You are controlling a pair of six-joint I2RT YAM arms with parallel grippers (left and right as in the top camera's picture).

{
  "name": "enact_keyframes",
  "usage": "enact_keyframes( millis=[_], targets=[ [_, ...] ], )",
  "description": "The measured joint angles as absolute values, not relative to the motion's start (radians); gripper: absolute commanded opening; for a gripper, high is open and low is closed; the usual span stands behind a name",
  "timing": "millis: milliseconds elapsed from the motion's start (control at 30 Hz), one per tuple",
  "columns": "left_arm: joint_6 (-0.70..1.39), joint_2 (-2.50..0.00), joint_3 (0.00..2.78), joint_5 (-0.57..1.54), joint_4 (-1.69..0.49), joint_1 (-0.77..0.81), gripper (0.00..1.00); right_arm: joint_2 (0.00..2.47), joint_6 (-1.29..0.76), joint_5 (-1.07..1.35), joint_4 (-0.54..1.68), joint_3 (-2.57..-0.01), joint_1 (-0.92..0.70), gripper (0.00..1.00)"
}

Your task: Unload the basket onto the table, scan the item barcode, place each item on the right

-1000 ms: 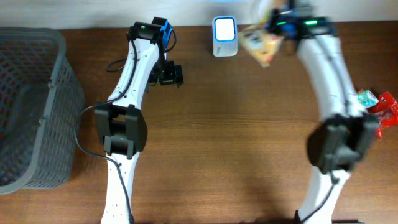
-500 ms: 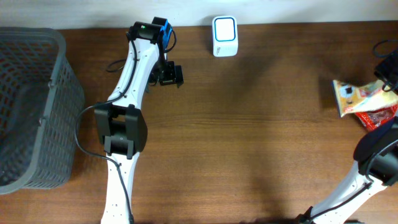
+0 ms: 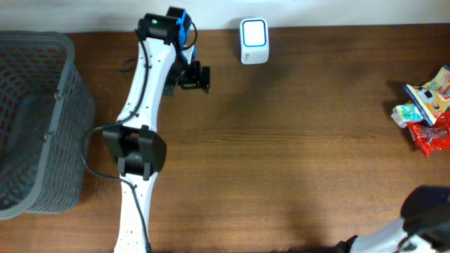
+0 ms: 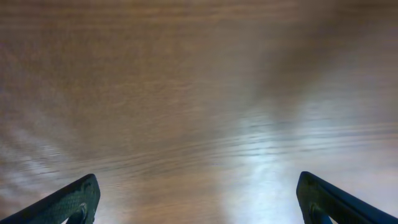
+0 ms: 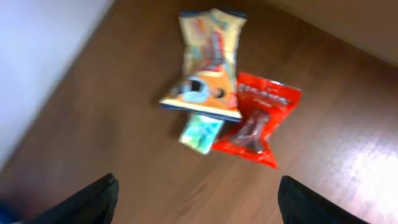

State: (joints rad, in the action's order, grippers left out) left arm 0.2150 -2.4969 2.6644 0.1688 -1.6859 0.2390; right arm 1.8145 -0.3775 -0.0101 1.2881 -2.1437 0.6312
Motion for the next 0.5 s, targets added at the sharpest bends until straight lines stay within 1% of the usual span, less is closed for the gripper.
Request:
enact_keyframes(
  millis=[200, 267, 400, 500],
  targets=[
    [0.201, -2.333, 2.667, 0.194, -1.687, 0.256, 0.99, 1.585, -0.373, 0.022, 1.452, -2.144, 0.560, 0.81],
    [0.201, -2.271, 2.662, 0.194, -1.686, 0.272, 0.99, 1.531, -0.347, 0.027, 1.476, -2.144, 0.503, 0.80],
    [0.204, -2.082, 2.514, 0.140, -1.682, 0.321, 0.99, 1.439, -0.299, 0.027, 1.485, -2.112, 0.387, 0.79],
    [0.236, -1.897, 2.319, 0.075, -1.682, 0.348, 0.99, 1.304, -0.282, 0.028, 1.421, -1.982, 0.301, 0.80]
  ],
)
